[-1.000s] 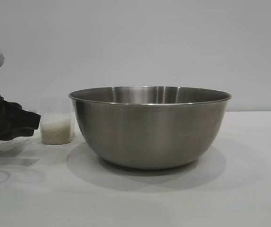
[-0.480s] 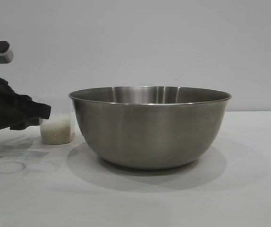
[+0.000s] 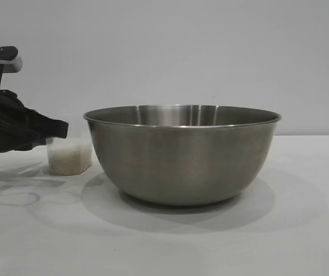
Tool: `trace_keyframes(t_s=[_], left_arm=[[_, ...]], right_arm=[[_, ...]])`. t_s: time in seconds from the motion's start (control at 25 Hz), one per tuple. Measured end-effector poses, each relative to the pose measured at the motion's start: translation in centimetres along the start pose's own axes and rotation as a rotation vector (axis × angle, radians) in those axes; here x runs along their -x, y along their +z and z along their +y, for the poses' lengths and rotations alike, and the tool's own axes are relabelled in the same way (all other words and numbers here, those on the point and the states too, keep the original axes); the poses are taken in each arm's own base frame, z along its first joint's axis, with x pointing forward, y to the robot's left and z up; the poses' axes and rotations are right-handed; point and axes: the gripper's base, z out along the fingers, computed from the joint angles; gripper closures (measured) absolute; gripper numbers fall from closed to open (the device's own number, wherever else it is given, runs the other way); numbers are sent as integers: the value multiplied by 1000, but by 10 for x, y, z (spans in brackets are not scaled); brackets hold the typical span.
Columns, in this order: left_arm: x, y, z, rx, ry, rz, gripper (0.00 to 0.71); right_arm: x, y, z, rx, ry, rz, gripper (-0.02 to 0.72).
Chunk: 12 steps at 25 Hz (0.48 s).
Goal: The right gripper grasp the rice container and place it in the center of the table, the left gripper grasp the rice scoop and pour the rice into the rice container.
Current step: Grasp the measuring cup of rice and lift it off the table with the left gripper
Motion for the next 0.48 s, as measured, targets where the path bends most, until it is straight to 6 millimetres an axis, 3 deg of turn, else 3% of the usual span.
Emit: trace_keyframes(t_s=[0.2,0.48], left_arm=[[40,-7,-5,-43,88,-120,710],[86,-18,-26,-210,447,-303,710]], right_arm=[[0,0,0,0,0,0,426],[0,0,0,-1,1,0,426]])
